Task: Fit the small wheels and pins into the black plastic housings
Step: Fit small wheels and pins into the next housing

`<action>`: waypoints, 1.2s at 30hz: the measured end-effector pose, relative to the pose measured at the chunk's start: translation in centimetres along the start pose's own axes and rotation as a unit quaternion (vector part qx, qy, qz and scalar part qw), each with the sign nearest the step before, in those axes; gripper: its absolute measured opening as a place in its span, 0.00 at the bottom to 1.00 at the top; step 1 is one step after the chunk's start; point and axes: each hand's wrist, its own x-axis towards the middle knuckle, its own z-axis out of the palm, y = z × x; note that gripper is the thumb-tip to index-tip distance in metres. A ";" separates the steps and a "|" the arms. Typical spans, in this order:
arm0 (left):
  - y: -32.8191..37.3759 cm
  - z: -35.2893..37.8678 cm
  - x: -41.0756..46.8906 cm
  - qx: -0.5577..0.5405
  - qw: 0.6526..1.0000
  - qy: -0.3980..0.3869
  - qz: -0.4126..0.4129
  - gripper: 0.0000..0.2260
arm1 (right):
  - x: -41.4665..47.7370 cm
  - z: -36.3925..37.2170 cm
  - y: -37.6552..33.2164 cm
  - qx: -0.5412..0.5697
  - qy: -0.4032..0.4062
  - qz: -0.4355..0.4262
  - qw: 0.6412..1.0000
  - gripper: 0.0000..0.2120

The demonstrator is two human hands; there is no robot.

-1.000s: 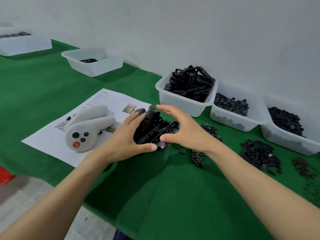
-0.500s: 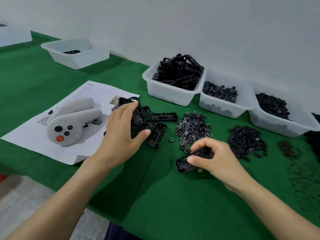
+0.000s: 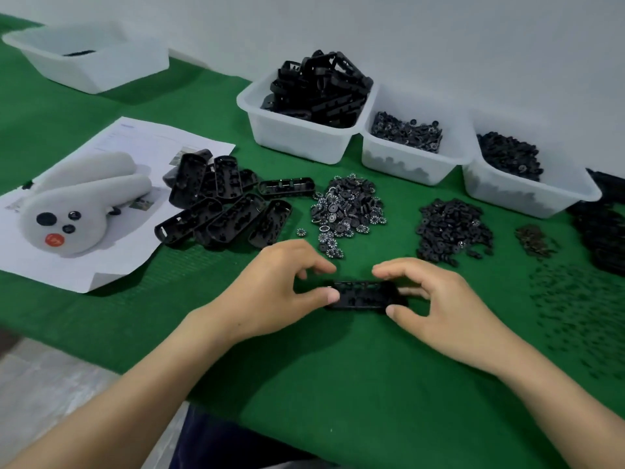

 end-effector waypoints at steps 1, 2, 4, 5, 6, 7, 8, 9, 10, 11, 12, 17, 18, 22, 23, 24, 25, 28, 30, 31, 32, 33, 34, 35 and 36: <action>0.0 0.2 -0.1 -0.002 1.000 -0.025 0.003 0.20 | -0.2 0.0 0.2 0.002 0.006 0.001 1.000 0.18; 0.0 0.4 -0.2 0.001 0.999 -0.043 0.006 0.24 | -0.4 0.0 0.3 -0.002 0.014 0.001 1.000 0.18; -0.1 0.6 -0.3 0.007 0.999 -0.053 0.005 0.26 | -0.7 0.2 0.3 -0.012 0.023 0.001 1.000 0.16; -0.1 0.6 -0.4 0.004 0.999 -0.049 0.000 0.24 | -0.8 0.2 0.3 -0.013 0.019 0.000 1.000 0.16; -0.2 0.7 -0.5 -0.003 0.999 -0.043 -0.007 0.22 | -0.9 0.2 0.3 -0.015 0.011 -0.004 1.000 0.16; -0.3 0.7 -0.6 -0.011 0.999 -0.037 -0.011 0.21 | -0.9 0.2 0.3 -0.021 0.001 -0.010 1.000 0.15; -0.5 0.6 -0.8 -0.016 0.999 -0.034 -0.014 0.20 | -0.8 0.2 0.2 -0.028 -0.010 -0.018 0.999 0.15; -0.6 0.5 -0.9 -0.021 0.999 -0.032 -0.017 0.20 | -0.7 0.2 0.2 -0.036 -0.020 -0.023 0.999 0.15; -0.7 0.4 -1.0 -0.025 0.999 -0.031 -0.021 0.21 | -0.5 0.2 0.1 -0.042 -0.029 -0.024 0.998 0.14; -0.9 0.2 -1.1 -0.029 0.999 -0.029 -0.026 0.21 | -0.3 0.3 0.1 -0.045 -0.037 -0.022 0.998 0.14; -1.0 0.1 -1.2 -0.036 0.998 -0.028 -0.032 0.20 | -0.1 0.2 0.0 -0.044 -0.046 -0.021 0.998 0.14; -1.2 -0.3 -1.2 -0.053 0.997 -0.026 -0.047 0.16 | 2.5 -0.4 -0.1 0.015 -0.030 -0.013 0.999 0.09; -1.2 -0.3 -1.1 -0.052 0.997 -0.027 -0.048 0.16 | 3.4 -0.3 0.0 0.006 -0.004 -0.003 1.000 0.07; -1.2 -0.3 -1.1 -0.053 0.997 -0.030 -0.051 0.17 | 6.5 1.5 0.1 -0.061 0.034 0.010 0.998 0.05; -1.1 -0.3 -1.1 -0.053 0.997 -0.031 -0.052 0.17 | 6.8 1.9 0.1 -0.068 0.031 0.009 0.997 0.04; -1.1 -0.2 -1.1 -0.053 0.997 -0.032 -0.053 0.17 | 7.0 2.1 0.1 -0.068 0.028 0.008 0.997 0.04; -1.1 -0.2 -1.1 -0.053 0.997 -0.032 -0.052 0.17 | 7.0 2.1 0.2 -0.062 0.028 0.006 0.998 0.04; -1.2 -0.3 -1.2 -0.055 0.997 -0.034 -0.051 0.17 | 6.5 1.7 0.5 -0.034 0.021 0.001 0.999 0.07; -1.3 -0.3 -1.2 -0.055 0.997 -0.035 -0.049 0.18 | 5.8 1.2 0.8 -0.022 0.002 0.003 1.000 0.10; -1.3 -0.3 -1.2 -0.054 0.997 -0.037 -0.048 0.19 | 5.5 1.0 0.9 -0.017 -0.006 0.006 1.000 0.11; -1.3 -0.2 -1.2 -0.054 0.997 -0.039 -0.048 0.20 | 5.2 0.9 1.0 -0.011 -0.010 0.010 1.000 0.10; -1.2 -0.2 -1.2 -0.055 0.996 -0.040 -0.050 0.21 | 5.1 0.8 1.0 -0.004 -0.011 0.015 1.000 0.09; -1.2 -0.2 -1.2 -0.055 0.996 -0.040 -0.051 0.22 | 5.0 0.7 1.0 0.002 -0.008 0.020 1.000 0.08; -1.1 -0.2 -1.2 -0.055 0.996 -0.039 -0.051 0.23 | 5.1 0.7 0.9 0.004 -0.006 0.024 1.000 0.07; -1.1 -0.2 -1.1 -0.054 0.997 -0.038 -0.050 0.23 | 5.2 0.8 0.8 -0.001 -0.006 0.025 1.000 0.07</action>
